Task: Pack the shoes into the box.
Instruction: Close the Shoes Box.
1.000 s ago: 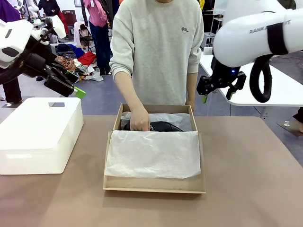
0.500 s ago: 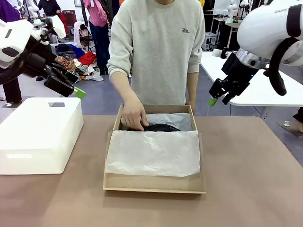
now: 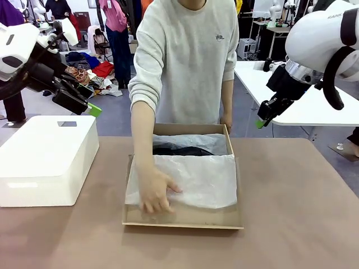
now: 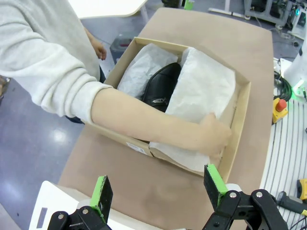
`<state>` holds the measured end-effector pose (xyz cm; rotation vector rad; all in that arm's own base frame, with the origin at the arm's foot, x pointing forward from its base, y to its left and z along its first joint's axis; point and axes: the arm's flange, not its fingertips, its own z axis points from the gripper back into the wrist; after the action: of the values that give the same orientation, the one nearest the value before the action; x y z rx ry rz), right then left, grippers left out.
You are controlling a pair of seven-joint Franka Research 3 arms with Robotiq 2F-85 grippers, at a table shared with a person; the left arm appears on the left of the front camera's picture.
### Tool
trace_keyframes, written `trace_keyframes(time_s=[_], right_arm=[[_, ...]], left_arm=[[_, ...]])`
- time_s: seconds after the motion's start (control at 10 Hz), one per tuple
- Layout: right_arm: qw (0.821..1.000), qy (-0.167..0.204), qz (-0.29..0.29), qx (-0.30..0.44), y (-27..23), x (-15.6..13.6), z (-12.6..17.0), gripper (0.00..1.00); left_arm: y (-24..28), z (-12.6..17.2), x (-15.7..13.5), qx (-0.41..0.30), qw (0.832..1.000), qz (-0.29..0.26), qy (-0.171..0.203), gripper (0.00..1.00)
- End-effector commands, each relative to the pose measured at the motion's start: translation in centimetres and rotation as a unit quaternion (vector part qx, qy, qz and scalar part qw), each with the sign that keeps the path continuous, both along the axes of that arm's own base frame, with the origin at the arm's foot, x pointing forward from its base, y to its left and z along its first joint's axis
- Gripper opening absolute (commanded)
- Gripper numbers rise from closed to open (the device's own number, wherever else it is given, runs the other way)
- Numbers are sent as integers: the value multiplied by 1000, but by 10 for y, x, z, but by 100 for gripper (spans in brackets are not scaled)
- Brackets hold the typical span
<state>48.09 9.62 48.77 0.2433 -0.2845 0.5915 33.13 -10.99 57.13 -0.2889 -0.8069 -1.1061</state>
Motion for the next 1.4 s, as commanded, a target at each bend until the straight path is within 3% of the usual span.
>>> trace_keyframes(time_s=[0.0,0.3,0.4,0.5,1.1,1.3], right_arm=[[1000,-16,16,7,-2,-1,1,0],[999,-26,-6,-20,1,-6,5,0],[996,-20,-59,-67,10,-9,8,0],[1000,-10,6,-4,1,-1,5,0],[1000,-9,-8,-18,4,-2,6,0],[998,-6,60,-1,-8,-3,6,0]], left_arm=[[0,0,0,-4,1000,-4,1,100],[0,0,0,-4,1000,-4,1,100],[0,0,0,-4,1000,-4,1,100],[0,0,0,-4,1000,-4,1,100],[0,0,0,-4,1000,-4,1,100],[0,0,0,-4,1000,-4,1,100]])
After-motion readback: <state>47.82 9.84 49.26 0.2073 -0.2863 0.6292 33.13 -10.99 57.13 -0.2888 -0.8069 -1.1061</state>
